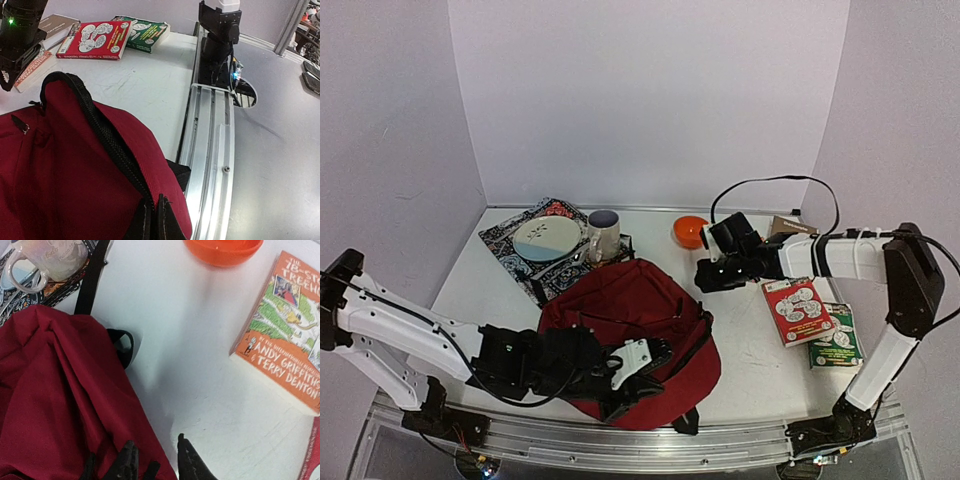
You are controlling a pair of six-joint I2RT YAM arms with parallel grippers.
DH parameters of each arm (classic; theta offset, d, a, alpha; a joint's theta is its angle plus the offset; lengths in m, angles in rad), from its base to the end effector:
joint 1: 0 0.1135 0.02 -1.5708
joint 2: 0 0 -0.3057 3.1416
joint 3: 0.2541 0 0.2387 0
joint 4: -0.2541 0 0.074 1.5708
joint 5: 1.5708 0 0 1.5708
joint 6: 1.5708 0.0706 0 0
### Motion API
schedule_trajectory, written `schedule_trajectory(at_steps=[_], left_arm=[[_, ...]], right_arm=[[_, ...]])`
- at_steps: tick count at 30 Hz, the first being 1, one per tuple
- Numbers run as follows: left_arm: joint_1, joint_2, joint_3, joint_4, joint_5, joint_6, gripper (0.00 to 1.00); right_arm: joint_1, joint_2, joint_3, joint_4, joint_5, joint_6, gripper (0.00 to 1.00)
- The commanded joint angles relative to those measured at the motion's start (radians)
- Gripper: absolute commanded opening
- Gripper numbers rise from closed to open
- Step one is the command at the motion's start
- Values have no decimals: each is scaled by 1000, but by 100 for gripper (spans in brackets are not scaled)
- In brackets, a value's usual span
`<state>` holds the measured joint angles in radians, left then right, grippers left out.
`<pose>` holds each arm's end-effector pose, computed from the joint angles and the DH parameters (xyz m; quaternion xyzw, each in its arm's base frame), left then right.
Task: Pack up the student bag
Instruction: Unzip the largest pocket of the student bag, then pick up the largest pocket of the bag from the student bag.
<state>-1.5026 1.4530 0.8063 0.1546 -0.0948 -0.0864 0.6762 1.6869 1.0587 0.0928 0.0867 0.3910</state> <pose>0.0293 -0.3305 0.2576 0.5390 0.6669 -0.3376 0.3884 0.3172 0.2467 0.2563 -0.1021 0.8624 0.2191 0.4448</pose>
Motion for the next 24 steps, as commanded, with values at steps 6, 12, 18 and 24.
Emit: schedule_trajectory(at_steps=[6,12,18,24], left_arm=[[49,194,212,45,-240,-202,1],[133,273,273,43,-186,-318,25],[174,285,321,43,-114,-334,51],[221,305,347,37,-42,-370,68]], right_arm=[[-3,-302,-103,-136,-4,57,54],[-3,-452,-228,-191,-36,146,58],[-2,-538,-323,-196,-110,206,63],[0,-557,-399,-139,-195,232,67]])
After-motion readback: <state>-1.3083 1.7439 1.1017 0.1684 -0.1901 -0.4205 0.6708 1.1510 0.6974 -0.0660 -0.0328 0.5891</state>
